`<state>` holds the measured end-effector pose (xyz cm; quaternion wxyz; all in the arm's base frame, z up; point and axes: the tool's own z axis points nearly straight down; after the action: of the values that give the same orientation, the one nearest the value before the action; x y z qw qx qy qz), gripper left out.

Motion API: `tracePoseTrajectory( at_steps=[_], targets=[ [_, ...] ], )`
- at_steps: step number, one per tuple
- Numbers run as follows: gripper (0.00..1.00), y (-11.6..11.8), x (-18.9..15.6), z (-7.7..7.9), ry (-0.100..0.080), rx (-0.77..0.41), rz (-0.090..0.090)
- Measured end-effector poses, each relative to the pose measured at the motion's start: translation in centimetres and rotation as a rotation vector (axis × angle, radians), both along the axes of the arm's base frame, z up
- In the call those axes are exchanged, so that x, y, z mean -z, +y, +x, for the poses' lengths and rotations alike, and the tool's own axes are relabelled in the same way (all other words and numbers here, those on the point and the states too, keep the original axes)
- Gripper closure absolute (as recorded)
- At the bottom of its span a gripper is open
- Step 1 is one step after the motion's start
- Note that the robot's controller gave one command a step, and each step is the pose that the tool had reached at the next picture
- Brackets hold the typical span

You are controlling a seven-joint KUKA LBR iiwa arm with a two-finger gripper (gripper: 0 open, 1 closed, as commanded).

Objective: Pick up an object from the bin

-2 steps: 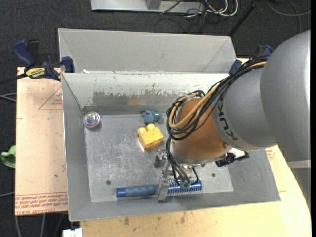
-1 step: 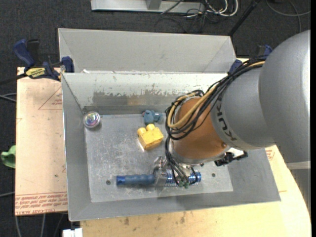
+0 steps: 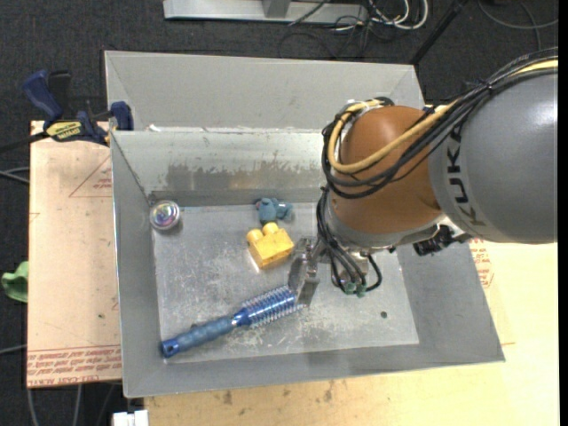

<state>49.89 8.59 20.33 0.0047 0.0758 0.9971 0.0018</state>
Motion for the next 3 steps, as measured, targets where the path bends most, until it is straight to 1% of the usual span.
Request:
tracePoseTrajectory(
  at_steps=[1,2,3],
  targets=[
    [0.0,-0.1,0.4,-0.2,0.008,0.002,-0.001],
    [0.0,3.4,13.6,1.5,0.013,-0.318,-0.003],
    [1.0,3.3,13.4,1.6,0.01,-0.315,-0.005]
  ],
)
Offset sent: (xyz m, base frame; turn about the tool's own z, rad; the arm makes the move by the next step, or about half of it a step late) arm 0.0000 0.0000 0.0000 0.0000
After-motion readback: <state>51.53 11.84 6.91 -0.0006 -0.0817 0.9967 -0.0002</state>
